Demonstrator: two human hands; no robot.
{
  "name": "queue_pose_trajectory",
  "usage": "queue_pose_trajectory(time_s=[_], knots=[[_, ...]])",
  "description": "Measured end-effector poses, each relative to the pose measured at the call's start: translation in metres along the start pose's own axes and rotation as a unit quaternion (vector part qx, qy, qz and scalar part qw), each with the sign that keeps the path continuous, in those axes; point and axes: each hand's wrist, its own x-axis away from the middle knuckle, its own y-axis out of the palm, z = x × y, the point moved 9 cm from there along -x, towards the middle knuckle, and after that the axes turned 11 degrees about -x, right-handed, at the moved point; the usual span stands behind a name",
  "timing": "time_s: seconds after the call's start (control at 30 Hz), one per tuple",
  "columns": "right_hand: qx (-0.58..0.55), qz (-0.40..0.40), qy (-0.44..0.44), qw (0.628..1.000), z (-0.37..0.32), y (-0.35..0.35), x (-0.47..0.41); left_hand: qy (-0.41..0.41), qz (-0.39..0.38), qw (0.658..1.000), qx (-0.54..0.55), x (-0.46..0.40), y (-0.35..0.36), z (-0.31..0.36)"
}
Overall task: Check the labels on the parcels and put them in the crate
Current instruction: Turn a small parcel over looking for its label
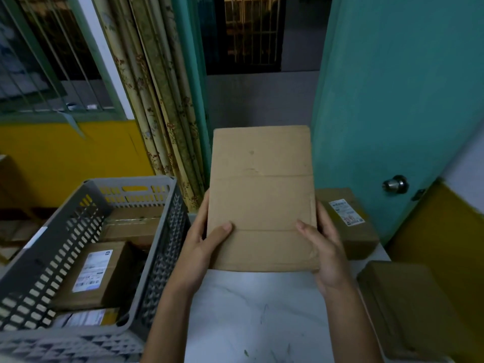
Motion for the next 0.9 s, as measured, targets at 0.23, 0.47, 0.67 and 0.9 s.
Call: queue_pose_trajectory(time_s=[0.23, 0.47, 0.67, 0.9], knots=[[-0.017, 0.041, 0.017, 0.999, 0.005, -0.009, -0.001, 0.01, 0.008, 1.0, 0.014, 0.003, -0.003, -0.004], [-0.032, 0.037, -0.001, 0.999, 0.003, -0.002, 0.002, 0.009, 0.081, 0.995, 0.061, 0.0, -0.012, 0.001], [-0.007, 0.008, 0.012, 1.0, 0.012, 0.003, 0.005, -0.009, 0.078, 0.993, 0.085, -0.002, -0.012, 0.002], [-0.03, 0.105, -0.015, 0.994, -0.002, -0.003, 0.006, 0.02, -0.068, 0.997, -0.031, 0.01, 0.009, 0.008]])
